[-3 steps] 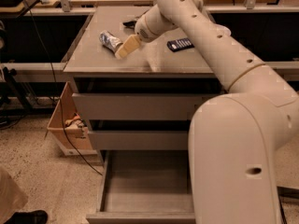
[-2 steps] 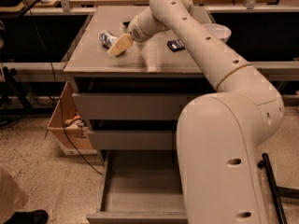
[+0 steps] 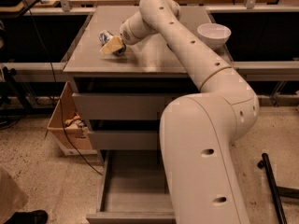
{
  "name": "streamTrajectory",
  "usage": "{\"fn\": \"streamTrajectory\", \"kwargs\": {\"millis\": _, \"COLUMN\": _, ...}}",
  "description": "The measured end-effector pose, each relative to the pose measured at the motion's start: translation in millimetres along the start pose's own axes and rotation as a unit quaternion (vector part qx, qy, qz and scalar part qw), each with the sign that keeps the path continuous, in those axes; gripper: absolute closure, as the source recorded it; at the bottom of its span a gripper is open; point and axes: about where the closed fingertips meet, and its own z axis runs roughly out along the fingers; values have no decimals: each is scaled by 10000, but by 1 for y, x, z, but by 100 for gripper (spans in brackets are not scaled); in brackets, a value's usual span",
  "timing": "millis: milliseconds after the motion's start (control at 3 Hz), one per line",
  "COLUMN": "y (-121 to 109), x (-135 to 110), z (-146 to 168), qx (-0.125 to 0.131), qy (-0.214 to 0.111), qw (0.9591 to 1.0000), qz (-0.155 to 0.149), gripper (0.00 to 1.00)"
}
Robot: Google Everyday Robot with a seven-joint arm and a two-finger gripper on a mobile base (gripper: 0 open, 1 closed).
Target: Place redbull can into bottom drawer
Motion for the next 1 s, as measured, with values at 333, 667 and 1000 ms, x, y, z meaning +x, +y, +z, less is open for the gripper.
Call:
{"fn": "streamTrajectory", "kwargs": {"millis": 333, "y": 5, "x": -5, "z": 5, "qx": -70, "qy": -35, "qw": 10000, "qz": 11, "gripper": 46}}
{"fn": "streamTrajectory", "kwargs": {"millis": 667, "y": 17, "x": -12, "z": 0, "qx": -191, "qy": -90, "qw": 9997, "qz": -150, "gripper": 69}}
{"fn": "streamTrajectory", "kwargs": {"millis": 1000, "y": 29, "x": -13, "z": -27, "qx": -310, "qy": -137, "qw": 9984, "qz": -460, "gripper": 93}}
